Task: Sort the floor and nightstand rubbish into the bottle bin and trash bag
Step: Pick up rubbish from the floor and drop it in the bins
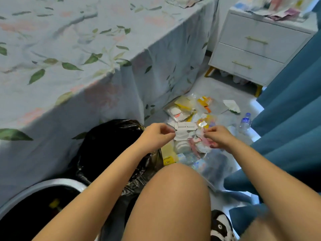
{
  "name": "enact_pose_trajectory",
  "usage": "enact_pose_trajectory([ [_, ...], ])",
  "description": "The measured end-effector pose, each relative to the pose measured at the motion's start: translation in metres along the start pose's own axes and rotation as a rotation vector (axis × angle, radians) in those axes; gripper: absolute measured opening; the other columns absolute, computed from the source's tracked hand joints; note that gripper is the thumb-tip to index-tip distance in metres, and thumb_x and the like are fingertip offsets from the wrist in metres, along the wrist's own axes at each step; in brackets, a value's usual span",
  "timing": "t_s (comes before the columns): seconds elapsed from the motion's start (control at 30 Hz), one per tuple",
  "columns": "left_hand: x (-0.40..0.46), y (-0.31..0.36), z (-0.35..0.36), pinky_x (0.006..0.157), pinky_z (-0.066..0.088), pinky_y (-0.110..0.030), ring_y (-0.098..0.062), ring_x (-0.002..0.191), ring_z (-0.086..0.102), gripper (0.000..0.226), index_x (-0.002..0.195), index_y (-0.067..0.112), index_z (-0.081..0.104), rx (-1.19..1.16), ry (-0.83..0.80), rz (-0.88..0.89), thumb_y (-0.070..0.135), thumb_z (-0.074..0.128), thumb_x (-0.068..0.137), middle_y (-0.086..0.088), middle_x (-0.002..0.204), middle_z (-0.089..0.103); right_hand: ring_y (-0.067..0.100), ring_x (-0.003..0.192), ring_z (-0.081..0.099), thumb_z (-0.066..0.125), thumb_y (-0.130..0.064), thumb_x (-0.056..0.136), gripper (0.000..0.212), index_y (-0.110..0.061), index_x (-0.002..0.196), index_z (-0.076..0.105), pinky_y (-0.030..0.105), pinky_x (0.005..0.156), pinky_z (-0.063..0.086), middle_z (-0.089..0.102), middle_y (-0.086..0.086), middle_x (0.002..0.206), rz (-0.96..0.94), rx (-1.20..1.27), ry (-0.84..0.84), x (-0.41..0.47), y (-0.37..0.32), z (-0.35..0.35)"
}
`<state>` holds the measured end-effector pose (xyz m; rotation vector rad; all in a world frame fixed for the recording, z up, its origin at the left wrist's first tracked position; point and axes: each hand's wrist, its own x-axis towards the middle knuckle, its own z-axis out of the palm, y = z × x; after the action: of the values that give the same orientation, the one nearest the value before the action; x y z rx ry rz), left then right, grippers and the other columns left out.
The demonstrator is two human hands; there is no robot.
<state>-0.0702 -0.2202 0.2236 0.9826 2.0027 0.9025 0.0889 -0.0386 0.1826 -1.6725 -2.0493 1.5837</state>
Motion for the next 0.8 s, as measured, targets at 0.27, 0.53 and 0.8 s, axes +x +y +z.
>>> enact_pose_trajectory([
  [0.27,0.073,-0.068,0.148,0.058,0.047,-0.028,-0.015,0.065,0.051,0.009,0.074,0.018,0.063,-0.157,-0.236,-0.281,0.018,0.063,0.083,0.006,0.063,0.058,0.023,0.091,0.052,0.054,-0.009,0.089,0.011,-0.014,0.086,0.063,0.032,0.064,0.05,0.056,0.008,0.097,0.229,0.167,0.053,0.055,0.076,0.002],
  [0.53,0.144,-0.118,0.232,0.094,0.044,-0.034,-0.031,0.119,0.05,0.051,0.121,0.014,0.056,0.488,-0.14,-0.312,0.033,0.07,0.076,-0.011,0.128,0.055,0.013,0.059,0.044,0.051,-0.009,0.09,0.013,-0.015,0.081,0.057,0.025,0.053,0.043,0.048,0.002,0.071,0.379,0.322,0.048,0.084,0.133,0.014],
  [0.8,0.164,-0.158,0.24,0.1,0.035,-0.038,-0.023,0.12,0.052,0.049,0.126,0.019,0.044,0.828,-0.138,-0.318,0.032,0.064,0.083,-0.003,0.128,0.056,0.016,0.07,0.053,0.052,-0.011,0.091,0.021,-0.017,0.071,0.058,0.026,0.054,0.048,0.057,0.0,0.073,0.407,0.401,0.079,0.104,0.157,0.032],
])
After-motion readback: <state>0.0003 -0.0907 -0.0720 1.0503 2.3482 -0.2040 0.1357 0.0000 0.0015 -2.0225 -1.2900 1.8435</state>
